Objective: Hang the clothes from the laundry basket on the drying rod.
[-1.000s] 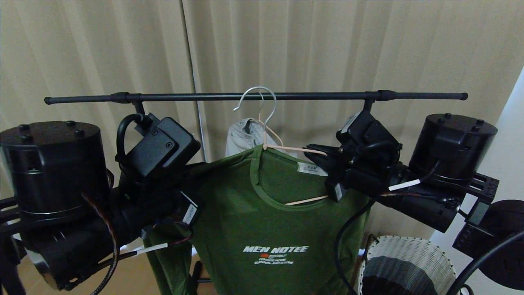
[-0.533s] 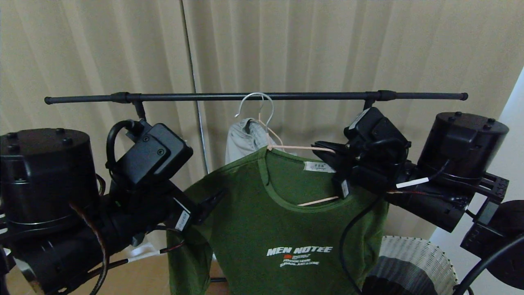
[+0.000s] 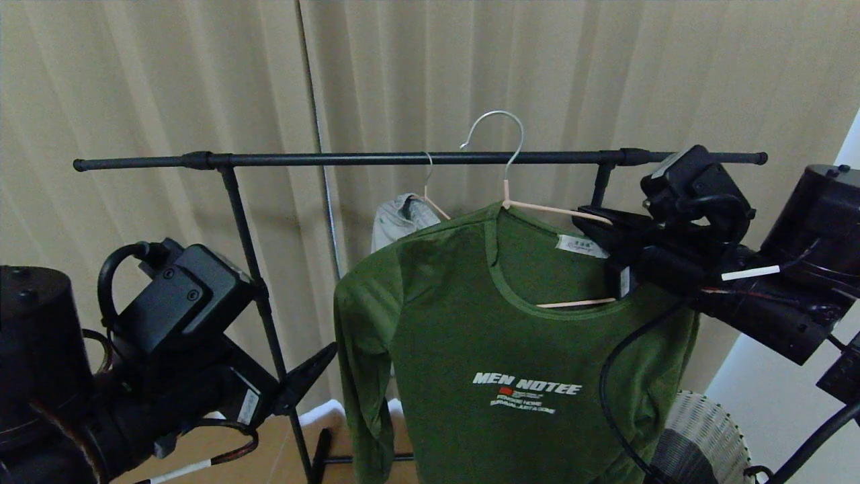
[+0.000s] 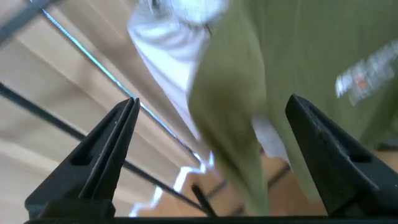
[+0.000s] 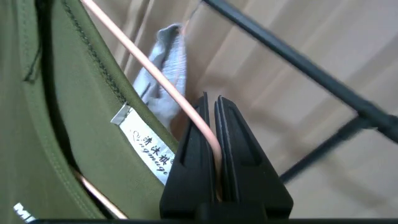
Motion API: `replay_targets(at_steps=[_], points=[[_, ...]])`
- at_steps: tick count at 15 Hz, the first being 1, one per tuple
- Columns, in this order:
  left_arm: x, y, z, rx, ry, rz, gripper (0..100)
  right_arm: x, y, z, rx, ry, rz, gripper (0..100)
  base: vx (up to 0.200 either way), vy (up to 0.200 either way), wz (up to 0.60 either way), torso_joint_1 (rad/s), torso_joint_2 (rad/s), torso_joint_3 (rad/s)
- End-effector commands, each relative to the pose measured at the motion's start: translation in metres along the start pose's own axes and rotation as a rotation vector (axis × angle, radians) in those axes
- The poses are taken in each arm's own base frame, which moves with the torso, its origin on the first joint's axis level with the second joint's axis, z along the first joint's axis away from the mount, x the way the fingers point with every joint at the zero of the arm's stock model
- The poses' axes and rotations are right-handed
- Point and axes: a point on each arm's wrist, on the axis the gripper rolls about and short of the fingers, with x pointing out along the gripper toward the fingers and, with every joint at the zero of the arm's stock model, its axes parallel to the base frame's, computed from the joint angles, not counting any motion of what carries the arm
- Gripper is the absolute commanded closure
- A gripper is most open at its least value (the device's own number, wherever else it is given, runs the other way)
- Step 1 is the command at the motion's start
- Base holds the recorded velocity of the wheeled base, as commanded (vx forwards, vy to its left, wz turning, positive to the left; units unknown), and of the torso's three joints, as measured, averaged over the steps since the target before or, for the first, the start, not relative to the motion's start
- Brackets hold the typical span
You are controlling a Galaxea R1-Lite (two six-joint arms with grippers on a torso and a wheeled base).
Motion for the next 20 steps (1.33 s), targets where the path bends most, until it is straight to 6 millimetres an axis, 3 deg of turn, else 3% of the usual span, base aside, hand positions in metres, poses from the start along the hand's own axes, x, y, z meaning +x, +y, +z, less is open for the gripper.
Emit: replay_targets(at_steps=[1,4,11,12,15,20], points=[[0.000,0.005,-0.011,-0.014,0.041,0.028,0,-0.008,-0.004,0.008,0.003,-0.029,-0.012,100,0.000,0.000,0.00,0.000,0.00,0.000],[0.004,0.010,-0.016,-0.033,0.058,0.016,0,-0.016,-0.004,0.014,0.055,-0.058,-0.001,100,0.000,0.000,0.00,0.000,0.00,0.000],[0.013,0.013,-0.007,-0.077,0.040,0.022,0,-0.021,0.002,0.023,0.085,-0.100,0.056,100,0.000,0.000,0.00,0.000,0.00,0.000],[0.013,0.013,-0.006,-0.079,0.039,0.022,100,-0.021,0.003,0.022,0.085,-0.099,0.057,100,0.000,0.000,0.00,0.000,0.00,0.000],[0.013,0.015,-0.007,-0.081,0.043,0.032,100,-0.020,0.002,0.023,0.083,-0.099,0.052,100,0.000,0.000,0.00,0.000,0.00,0.000],[0.008,0.038,-0.033,-0.108,0.140,0.157,100,-0.020,-0.008,0.018,0.081,-0.082,0.006,100,0.000,0.000,0.00,0.000,0.00,0.000]])
